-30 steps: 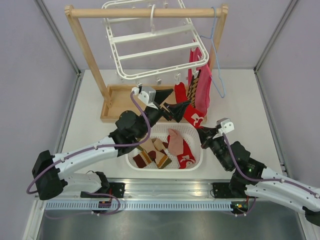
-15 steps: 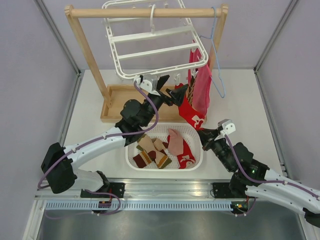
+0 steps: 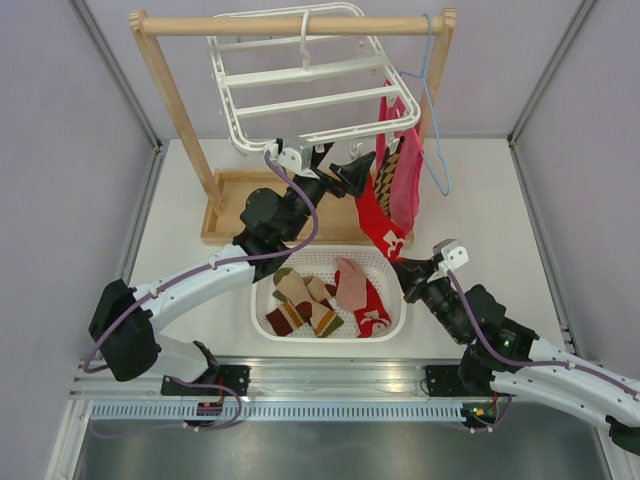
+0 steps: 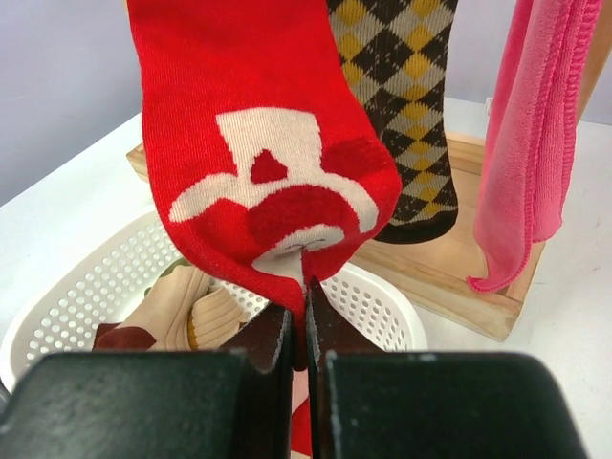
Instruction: Remove the socks clipped to the hanger
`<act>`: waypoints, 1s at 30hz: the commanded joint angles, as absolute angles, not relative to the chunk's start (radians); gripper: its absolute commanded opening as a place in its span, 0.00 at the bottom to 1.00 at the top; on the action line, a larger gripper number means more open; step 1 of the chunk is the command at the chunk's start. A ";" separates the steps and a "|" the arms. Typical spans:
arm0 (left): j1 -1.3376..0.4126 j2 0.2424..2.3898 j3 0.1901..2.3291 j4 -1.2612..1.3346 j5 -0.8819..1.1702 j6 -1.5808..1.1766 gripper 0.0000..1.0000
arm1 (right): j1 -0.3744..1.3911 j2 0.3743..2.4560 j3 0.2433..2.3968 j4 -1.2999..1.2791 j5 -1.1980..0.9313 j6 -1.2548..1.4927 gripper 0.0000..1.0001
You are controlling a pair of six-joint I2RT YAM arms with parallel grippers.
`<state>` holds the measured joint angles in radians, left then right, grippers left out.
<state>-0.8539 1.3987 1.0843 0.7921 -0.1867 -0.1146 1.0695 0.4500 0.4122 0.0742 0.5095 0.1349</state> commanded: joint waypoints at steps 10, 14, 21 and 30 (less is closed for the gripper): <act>-0.890 1.396 1.083 0.870 -0.174 -0.066 0.99 | 1.074 0.462 0.454 0.071 0.494 0.144 0.01; -0.936 1.401 1.106 0.813 -0.253 -0.017 0.99 | 1.074 0.483 0.456 0.075 0.492 0.144 0.01; -0.989 1.399 1.104 0.834 -0.391 0.126 0.99 | 1.075 0.499 0.456 0.084 0.482 0.144 0.01; -1.057 1.457 1.130 0.897 -0.551 0.299 1.00 | 1.075 0.502 0.456 0.084 0.472 0.150 0.01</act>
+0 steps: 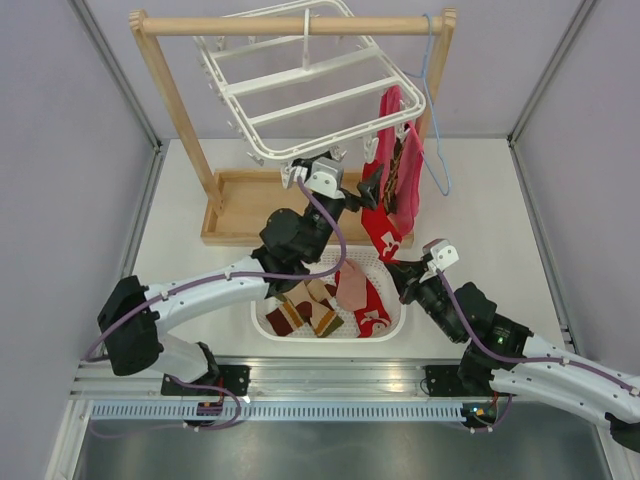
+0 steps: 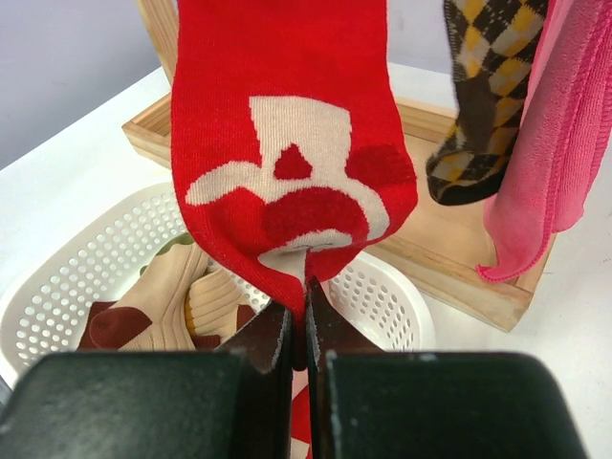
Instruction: Remove the socks clipped to the hanger
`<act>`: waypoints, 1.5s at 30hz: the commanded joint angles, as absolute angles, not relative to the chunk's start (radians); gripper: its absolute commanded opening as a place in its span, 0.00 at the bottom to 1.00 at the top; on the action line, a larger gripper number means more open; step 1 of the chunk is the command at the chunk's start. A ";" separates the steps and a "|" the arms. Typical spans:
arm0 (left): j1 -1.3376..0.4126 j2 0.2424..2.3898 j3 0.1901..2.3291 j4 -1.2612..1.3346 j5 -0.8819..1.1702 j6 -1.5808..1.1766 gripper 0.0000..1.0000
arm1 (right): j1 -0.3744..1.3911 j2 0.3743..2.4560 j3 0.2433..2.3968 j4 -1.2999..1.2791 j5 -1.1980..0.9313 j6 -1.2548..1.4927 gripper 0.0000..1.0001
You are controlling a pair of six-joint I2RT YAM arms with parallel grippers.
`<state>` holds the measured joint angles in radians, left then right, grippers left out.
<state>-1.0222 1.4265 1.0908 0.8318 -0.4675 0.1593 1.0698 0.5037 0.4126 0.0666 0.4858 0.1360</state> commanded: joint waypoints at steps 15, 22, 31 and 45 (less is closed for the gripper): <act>-1.111 1.540 1.244 0.810 -0.635 0.365 1.00 | 1.074 0.506 0.456 0.083 0.457 0.158 0.01; -1.140 1.563 1.201 0.808 -0.669 0.315 1.00 | 1.074 0.502 0.459 0.078 0.453 0.158 0.01; -1.131 1.555 1.224 0.851 -0.698 0.348 1.00 | 1.074 0.495 0.456 0.074 0.454 0.158 0.01; -0.991 1.503 1.219 0.836 -0.519 0.198 1.00 | 1.074 0.508 0.459 0.064 0.436 0.163 0.01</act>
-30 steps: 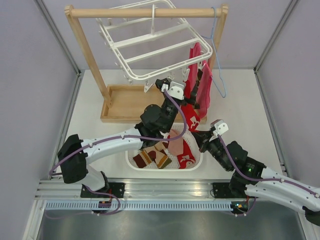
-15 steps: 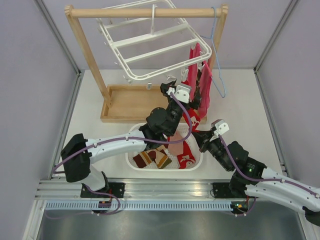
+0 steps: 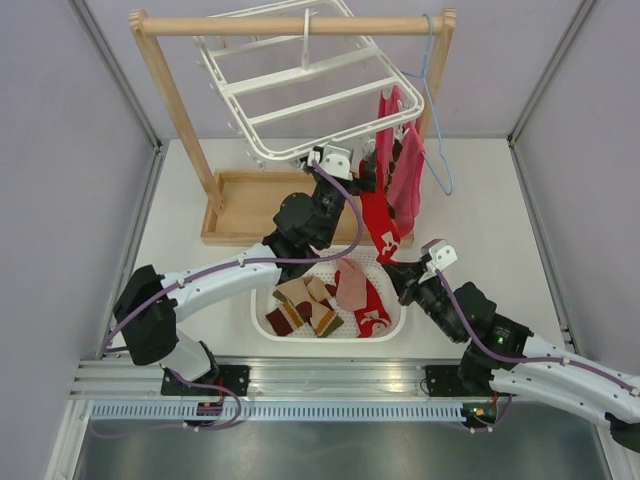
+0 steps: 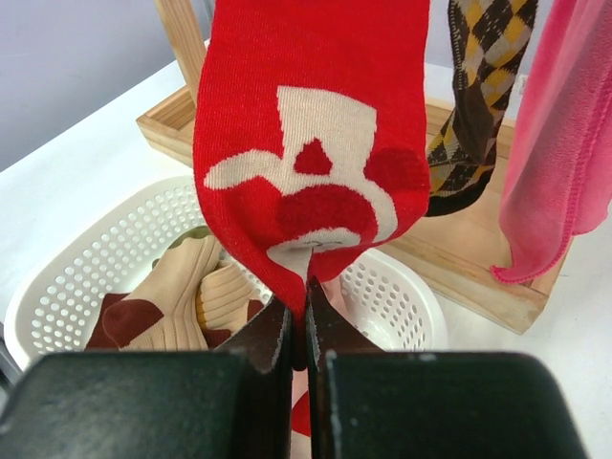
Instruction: Remove the socks clipped to the hanger
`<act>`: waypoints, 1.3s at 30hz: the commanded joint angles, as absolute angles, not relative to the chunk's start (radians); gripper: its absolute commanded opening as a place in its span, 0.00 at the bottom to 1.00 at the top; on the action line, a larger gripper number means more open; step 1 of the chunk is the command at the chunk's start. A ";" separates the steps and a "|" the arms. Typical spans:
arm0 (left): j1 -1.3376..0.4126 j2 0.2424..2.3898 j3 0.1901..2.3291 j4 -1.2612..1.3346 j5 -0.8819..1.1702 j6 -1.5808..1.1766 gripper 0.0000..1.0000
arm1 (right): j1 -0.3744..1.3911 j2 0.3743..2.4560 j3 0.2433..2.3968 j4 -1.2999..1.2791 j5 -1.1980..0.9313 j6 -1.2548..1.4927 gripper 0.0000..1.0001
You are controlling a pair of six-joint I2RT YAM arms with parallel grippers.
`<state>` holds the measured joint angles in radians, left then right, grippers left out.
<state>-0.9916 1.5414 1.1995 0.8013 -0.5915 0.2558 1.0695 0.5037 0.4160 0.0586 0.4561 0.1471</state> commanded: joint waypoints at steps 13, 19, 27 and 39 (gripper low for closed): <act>-0.989 1.506 1.236 0.884 -0.442 0.175 1.00 | 1.074 0.531 0.453 0.072 0.419 0.170 0.01; -0.991 1.494 1.227 0.920 -0.414 0.155 1.00 | 1.075 0.534 0.449 0.072 0.420 0.172 0.01; -0.989 1.482 1.232 0.945 -0.379 0.121 1.00 | 1.074 0.531 0.436 0.072 0.408 0.179 0.01; -0.970 1.519 1.246 0.971 -0.319 0.072 0.74 | 1.077 0.518 0.433 0.069 0.388 0.192 0.01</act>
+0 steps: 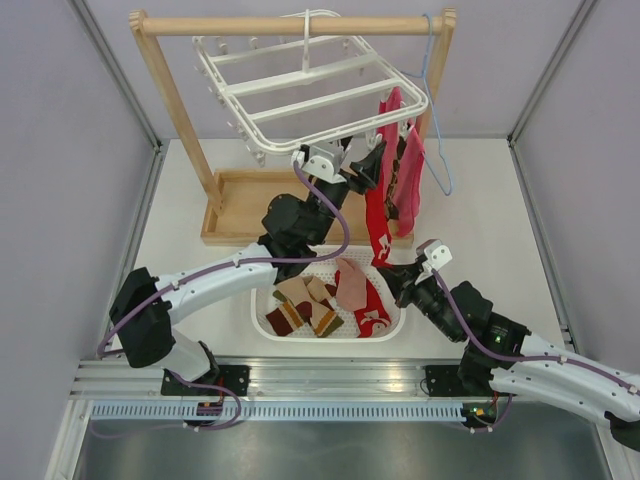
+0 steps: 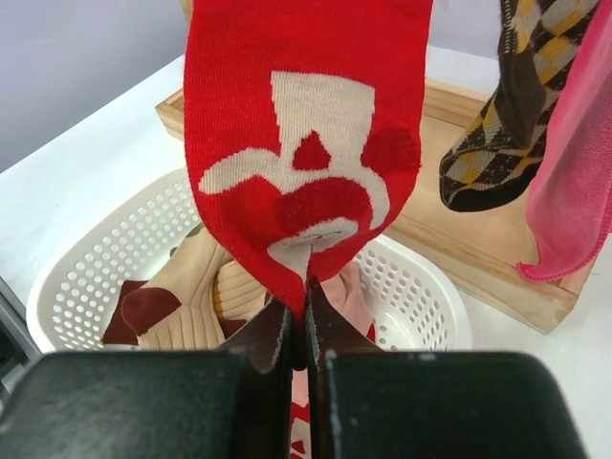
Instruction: Remove the socks clipped to the hanger
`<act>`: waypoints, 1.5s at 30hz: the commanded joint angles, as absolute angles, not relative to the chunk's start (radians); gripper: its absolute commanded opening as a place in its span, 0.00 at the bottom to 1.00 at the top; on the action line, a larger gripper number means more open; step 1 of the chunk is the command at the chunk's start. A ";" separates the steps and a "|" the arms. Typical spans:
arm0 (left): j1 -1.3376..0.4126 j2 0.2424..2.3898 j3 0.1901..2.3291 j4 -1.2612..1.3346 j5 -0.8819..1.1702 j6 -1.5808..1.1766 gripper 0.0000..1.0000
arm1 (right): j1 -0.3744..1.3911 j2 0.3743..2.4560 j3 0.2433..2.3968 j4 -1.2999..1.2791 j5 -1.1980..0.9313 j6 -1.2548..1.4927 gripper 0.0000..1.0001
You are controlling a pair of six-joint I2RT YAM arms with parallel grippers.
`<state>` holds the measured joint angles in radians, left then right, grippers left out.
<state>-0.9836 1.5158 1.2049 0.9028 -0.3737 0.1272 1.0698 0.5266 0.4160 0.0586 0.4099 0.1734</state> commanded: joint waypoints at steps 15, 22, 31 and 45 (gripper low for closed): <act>-0.966 1.482 1.154 1.019 -0.304 0.075 0.02 | 1.092 0.578 0.448 0.087 0.396 0.186 0.01; -0.968 1.442 1.089 0.999 -0.311 0.077 0.02 | 1.103 0.601 0.475 0.087 0.405 0.175 0.01; -0.968 1.376 0.959 0.937 -0.373 0.072 1.00 | 1.111 0.607 0.518 0.038 0.431 0.160 0.01; -0.994 1.209 0.652 0.914 -0.471 0.064 1.00 | 1.140 0.663 0.571 0.003 0.407 0.158 0.01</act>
